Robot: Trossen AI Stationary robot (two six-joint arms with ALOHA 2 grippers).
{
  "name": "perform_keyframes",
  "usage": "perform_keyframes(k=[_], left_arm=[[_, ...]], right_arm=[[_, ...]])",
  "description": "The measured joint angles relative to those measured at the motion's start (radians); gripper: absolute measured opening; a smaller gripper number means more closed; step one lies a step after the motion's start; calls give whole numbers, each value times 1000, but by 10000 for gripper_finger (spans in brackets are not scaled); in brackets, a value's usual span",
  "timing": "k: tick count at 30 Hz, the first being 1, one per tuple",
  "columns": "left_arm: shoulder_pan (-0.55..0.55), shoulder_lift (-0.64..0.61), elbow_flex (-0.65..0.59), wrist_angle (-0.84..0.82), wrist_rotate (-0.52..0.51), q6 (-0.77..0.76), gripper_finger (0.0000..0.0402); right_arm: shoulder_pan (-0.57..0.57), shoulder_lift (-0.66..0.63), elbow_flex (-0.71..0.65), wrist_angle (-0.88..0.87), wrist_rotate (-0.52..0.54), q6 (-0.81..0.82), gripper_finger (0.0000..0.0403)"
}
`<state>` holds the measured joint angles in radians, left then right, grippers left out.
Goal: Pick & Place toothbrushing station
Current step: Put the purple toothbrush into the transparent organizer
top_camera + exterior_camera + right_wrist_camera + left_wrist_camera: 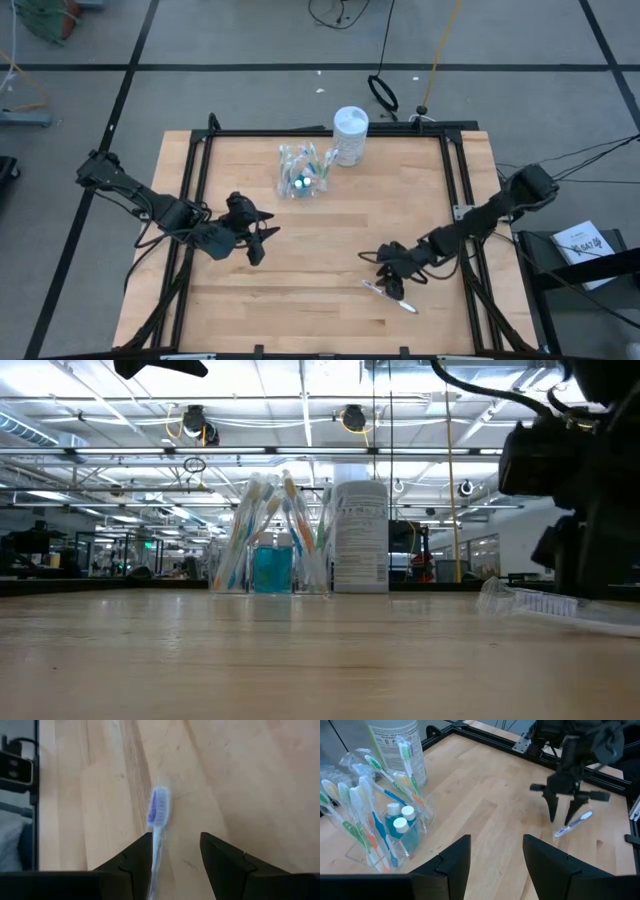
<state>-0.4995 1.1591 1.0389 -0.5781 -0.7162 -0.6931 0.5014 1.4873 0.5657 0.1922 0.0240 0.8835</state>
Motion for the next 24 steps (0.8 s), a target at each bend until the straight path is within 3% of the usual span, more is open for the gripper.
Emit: perform_keyframes(k=[6,13,24], left_arm=[[1,0,0,5,-20,0,186],[17,0,0,5,-26,6,186],[30,0,0,4,-27,18,186]], right_arm=[[25,126,4,93,31,-33,157],[25,201,2,249,102,-247,146],[23,247,2,284,111,-272,35]])
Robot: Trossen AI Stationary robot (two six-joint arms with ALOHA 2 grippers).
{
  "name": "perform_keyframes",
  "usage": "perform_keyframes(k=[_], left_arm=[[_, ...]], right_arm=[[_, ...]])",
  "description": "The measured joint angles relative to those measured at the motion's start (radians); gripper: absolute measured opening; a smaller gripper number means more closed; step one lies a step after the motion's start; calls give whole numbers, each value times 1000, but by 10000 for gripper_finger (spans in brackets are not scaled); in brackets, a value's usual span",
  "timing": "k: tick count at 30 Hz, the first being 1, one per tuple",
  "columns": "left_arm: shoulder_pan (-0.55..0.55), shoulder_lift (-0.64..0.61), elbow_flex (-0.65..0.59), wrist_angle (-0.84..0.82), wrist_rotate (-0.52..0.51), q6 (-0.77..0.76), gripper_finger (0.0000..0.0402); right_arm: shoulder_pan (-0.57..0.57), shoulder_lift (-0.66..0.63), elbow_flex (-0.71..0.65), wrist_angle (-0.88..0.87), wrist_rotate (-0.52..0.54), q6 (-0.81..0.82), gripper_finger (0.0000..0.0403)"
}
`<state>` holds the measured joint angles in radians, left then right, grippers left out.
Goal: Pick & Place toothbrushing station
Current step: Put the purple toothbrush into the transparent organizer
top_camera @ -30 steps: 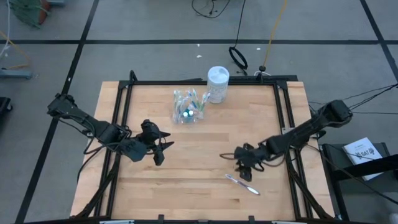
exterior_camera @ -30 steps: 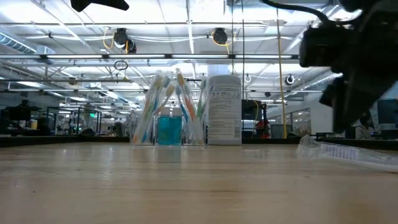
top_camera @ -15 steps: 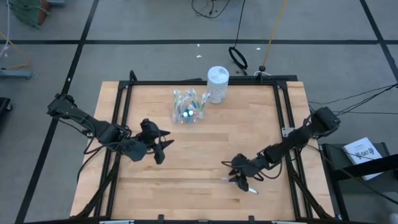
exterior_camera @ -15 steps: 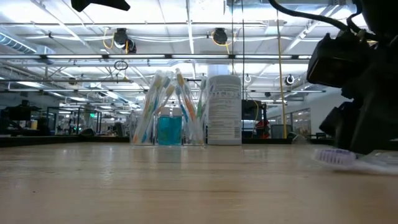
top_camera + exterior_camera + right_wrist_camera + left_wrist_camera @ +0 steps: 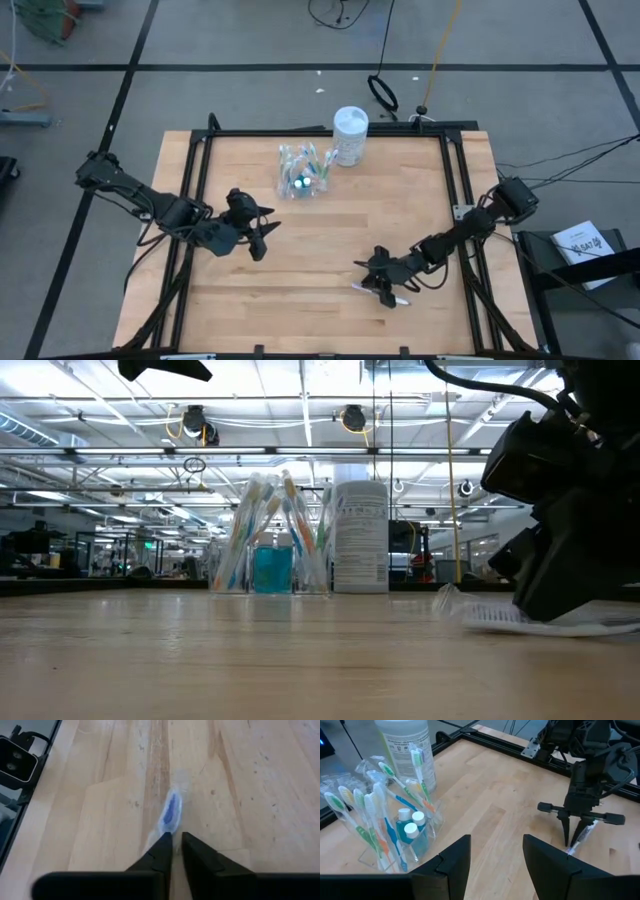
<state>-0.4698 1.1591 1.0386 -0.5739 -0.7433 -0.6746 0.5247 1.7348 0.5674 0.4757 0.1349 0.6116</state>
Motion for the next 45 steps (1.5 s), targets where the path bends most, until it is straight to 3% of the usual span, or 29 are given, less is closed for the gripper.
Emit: perform_keyframes(k=[4,16,23,27,35,40,45], left_arm=[[0,0,0,0,0,0,186],[0,0,0,-1,0,-1,187],[0,0,0,0,0,-3,187],[0,0,0,0,10,-10,186],[0,25,0,37,17,4,186],[17,93,0,170,10,102,186],[49,178,0,363,21,210,186]], right_arm=[[-4,2,-3,91,-7,-25,5],[-66,5,-5,228,-4,-58,1],[-129,3,-4,389,-11,-165,0],[-187,1,-3,471,-87,-197,0],[-309,-108,7,466,-140,-296,0],[-352,-203,45,390,-216,-377,0],[-355,-265,61,269,-213,-449,0]])
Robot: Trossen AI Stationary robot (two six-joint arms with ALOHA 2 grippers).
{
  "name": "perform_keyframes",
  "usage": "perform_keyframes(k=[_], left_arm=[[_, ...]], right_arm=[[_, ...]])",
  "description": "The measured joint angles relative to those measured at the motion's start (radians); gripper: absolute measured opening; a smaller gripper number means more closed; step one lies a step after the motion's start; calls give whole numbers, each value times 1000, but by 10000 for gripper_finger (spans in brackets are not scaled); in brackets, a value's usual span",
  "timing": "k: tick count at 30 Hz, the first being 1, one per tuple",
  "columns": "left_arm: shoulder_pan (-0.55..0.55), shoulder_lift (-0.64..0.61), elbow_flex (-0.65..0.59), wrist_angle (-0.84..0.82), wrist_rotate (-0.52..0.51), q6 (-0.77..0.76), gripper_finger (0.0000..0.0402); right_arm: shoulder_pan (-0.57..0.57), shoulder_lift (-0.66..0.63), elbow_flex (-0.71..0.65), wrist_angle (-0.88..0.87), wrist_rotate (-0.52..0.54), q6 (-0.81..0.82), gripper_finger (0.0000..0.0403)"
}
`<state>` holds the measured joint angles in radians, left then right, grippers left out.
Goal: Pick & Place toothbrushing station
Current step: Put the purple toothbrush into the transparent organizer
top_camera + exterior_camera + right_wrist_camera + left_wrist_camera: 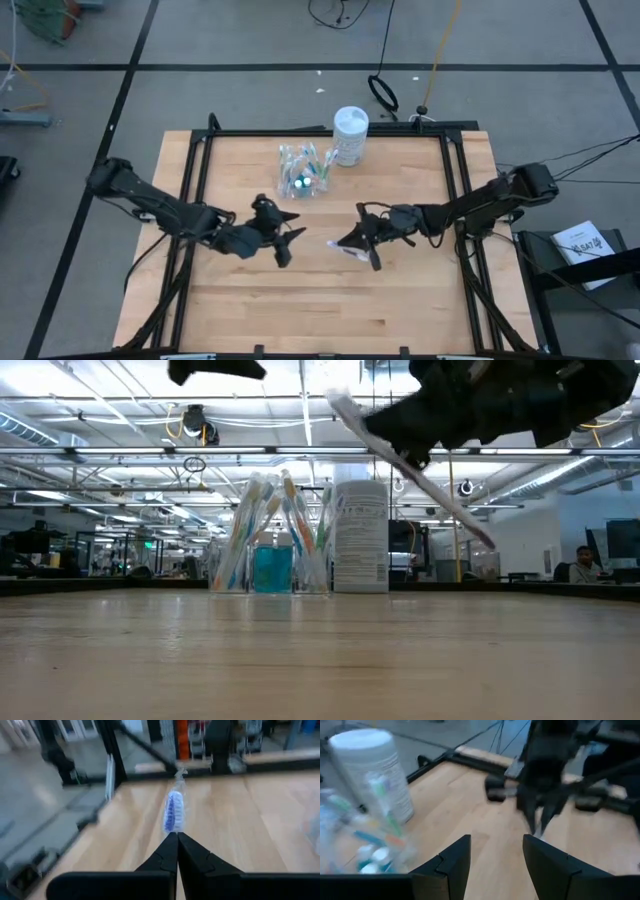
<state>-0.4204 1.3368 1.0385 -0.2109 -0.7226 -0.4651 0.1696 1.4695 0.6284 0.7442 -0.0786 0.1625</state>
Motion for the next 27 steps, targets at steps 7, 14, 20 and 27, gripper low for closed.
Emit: perform_keyframes(k=[7,14,20,27], left_arm=[[50,108,0,142,142,90,186],[114,213,0,282,284,182,186],[157,251,0,371,440,217,186],[178,254,0,337,444,174,186]], right_arm=[[0,-13,-3,-88,5,-3,0],[0,-13,-3,-64,6,-3,0],[0,-13,-3,-60,7,-19,0],[0,-13,-3,-46,7,-28,0]])
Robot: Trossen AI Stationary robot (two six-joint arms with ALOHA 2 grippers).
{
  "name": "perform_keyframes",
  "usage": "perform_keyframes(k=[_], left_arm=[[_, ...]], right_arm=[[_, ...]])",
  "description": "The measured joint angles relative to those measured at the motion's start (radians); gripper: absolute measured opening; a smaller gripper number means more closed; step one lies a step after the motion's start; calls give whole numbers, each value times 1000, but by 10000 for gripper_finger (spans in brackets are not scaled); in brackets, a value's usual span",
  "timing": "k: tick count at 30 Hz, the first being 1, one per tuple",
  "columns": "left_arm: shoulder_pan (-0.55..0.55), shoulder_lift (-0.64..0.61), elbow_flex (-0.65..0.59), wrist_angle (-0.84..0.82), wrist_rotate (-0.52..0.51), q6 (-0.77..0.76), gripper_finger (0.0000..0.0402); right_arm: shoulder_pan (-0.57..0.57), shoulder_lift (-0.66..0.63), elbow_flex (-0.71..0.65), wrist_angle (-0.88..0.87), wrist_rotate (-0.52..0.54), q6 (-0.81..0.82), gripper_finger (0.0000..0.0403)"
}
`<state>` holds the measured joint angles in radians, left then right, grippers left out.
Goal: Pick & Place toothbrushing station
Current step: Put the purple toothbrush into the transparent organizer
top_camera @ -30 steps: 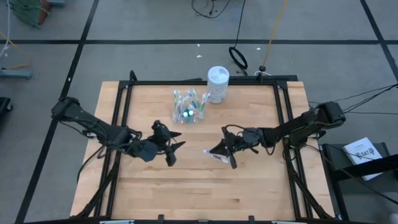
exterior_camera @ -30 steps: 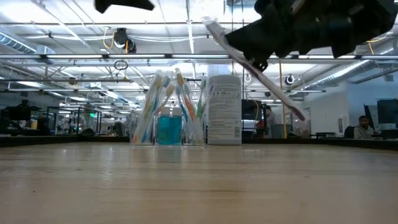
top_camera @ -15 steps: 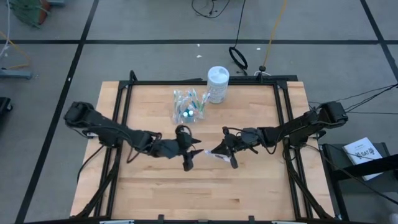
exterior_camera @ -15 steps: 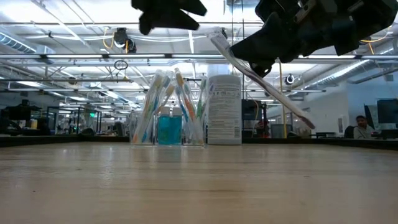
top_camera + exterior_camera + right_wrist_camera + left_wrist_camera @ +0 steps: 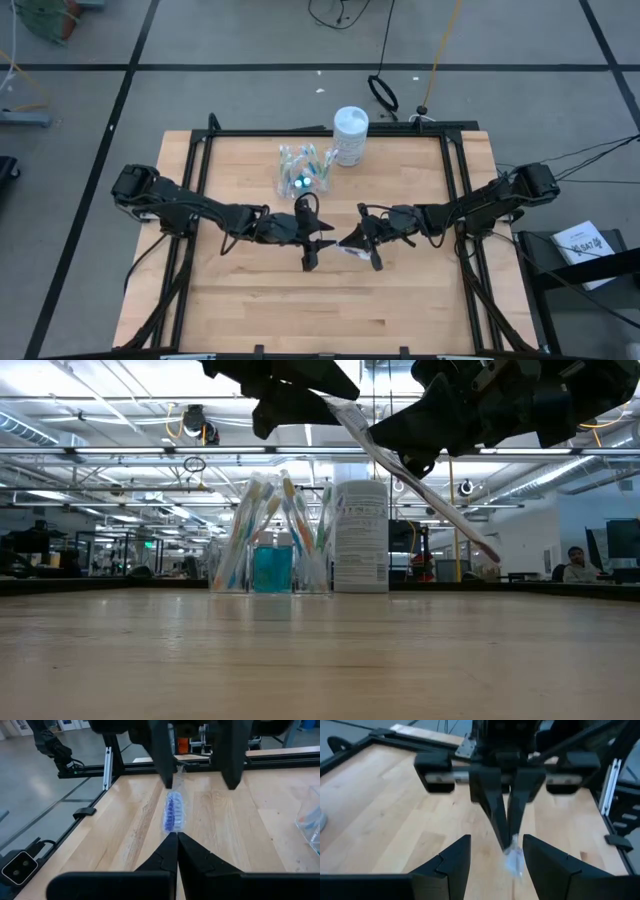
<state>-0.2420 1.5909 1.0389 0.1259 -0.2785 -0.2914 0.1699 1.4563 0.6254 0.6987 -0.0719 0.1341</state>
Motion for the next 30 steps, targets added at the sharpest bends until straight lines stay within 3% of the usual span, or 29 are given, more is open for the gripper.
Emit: perform_keyframes(k=[7,17,25,30], left_arm=[[-2,0,0,-33,1,-6,170],[7,0,0,-26,1,3,13],[17,0,0,-21,1,1,24],[16,0,0,-28,1,1,4]], right_arm=[[0,0,0,30,0,-12,0],[0,0,0,31,1,-7,0],[2,0,0,-2,1,27,14],[2,0,0,-8,4,65,40]])
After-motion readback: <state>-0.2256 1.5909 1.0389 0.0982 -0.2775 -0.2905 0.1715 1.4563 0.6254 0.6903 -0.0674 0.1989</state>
